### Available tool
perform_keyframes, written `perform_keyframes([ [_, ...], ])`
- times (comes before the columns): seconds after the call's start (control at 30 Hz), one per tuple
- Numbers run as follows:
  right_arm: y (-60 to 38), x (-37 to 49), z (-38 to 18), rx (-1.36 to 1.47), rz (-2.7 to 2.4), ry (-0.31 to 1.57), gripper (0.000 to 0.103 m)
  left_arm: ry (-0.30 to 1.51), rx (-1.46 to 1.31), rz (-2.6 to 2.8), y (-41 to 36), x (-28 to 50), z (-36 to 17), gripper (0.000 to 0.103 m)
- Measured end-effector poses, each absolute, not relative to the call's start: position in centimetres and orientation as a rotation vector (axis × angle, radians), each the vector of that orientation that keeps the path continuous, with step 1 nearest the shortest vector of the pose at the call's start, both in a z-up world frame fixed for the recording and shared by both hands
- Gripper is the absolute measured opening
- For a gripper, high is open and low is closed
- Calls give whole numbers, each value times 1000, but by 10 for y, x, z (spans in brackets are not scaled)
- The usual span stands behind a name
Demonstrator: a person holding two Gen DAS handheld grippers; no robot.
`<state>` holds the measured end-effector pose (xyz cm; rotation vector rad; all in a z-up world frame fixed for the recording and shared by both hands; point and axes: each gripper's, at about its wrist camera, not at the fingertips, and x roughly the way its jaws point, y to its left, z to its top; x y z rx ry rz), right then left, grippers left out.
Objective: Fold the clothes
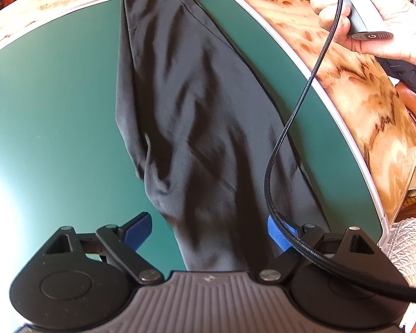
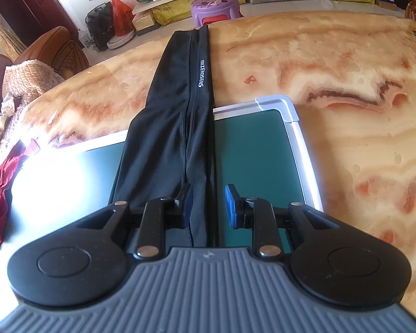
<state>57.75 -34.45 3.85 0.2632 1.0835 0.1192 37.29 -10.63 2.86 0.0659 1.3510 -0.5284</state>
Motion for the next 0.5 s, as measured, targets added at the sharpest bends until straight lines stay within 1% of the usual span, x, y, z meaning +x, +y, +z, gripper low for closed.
perform_keyframes([
  [0.5,-345,578,35,266,109,1082,30,1362,56,-535,-110,372,24,94],
])
